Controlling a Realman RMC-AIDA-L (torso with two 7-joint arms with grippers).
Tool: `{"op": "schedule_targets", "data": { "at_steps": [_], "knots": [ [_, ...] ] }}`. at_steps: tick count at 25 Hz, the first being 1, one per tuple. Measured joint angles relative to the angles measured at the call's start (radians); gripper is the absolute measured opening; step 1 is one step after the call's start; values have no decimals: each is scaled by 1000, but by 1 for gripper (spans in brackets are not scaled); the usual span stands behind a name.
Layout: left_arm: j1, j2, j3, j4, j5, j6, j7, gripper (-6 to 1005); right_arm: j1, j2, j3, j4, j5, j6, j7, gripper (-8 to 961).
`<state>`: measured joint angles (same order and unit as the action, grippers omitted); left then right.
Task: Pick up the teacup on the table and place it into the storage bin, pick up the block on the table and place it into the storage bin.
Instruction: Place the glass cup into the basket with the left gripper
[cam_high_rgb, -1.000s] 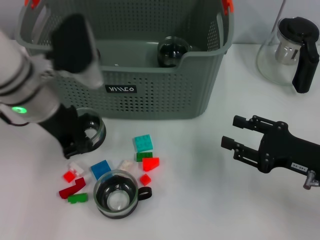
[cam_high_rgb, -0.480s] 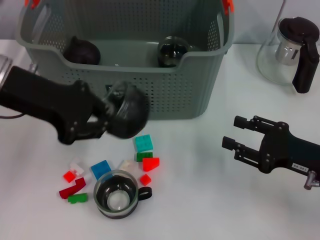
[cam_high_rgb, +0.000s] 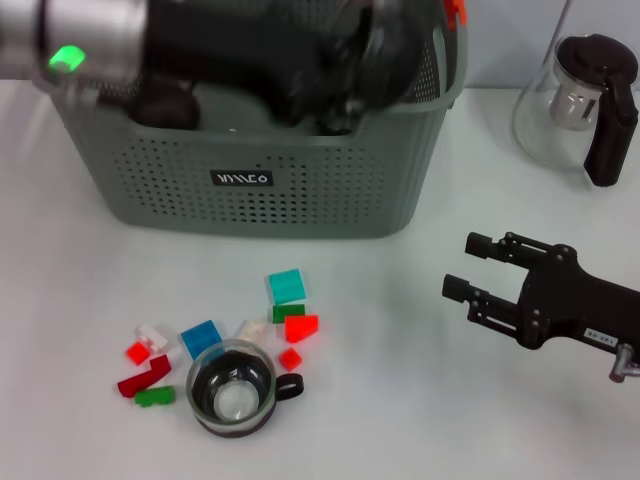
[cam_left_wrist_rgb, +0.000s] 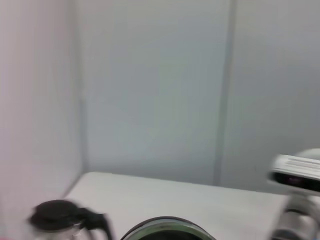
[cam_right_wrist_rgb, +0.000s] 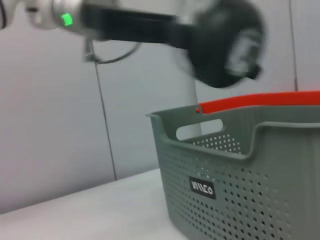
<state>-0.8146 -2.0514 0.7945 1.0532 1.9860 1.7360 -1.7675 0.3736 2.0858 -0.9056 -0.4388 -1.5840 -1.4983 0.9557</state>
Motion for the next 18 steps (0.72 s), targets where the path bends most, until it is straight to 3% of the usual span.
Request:
{"op": "schedule_targets", "data": {
  "at_steps": [6,9,13,18],
  "knots": [
    [-155,48,125,5,169,-285,-279,42,2,2,1,-2,-1,-11,0,644],
    [-215,54,178,-5,330,-395,-394,42,2,2,1,-4,2,-11,0,644],
    [-275,35,246,-60,542,-530,-499,42,2,2,1,-4,4,-6,-1,644],
    [-373,0,279,-288,763,-718,-550,43,5,2,1,-1,4,-3,-2,645]
  ]
}}
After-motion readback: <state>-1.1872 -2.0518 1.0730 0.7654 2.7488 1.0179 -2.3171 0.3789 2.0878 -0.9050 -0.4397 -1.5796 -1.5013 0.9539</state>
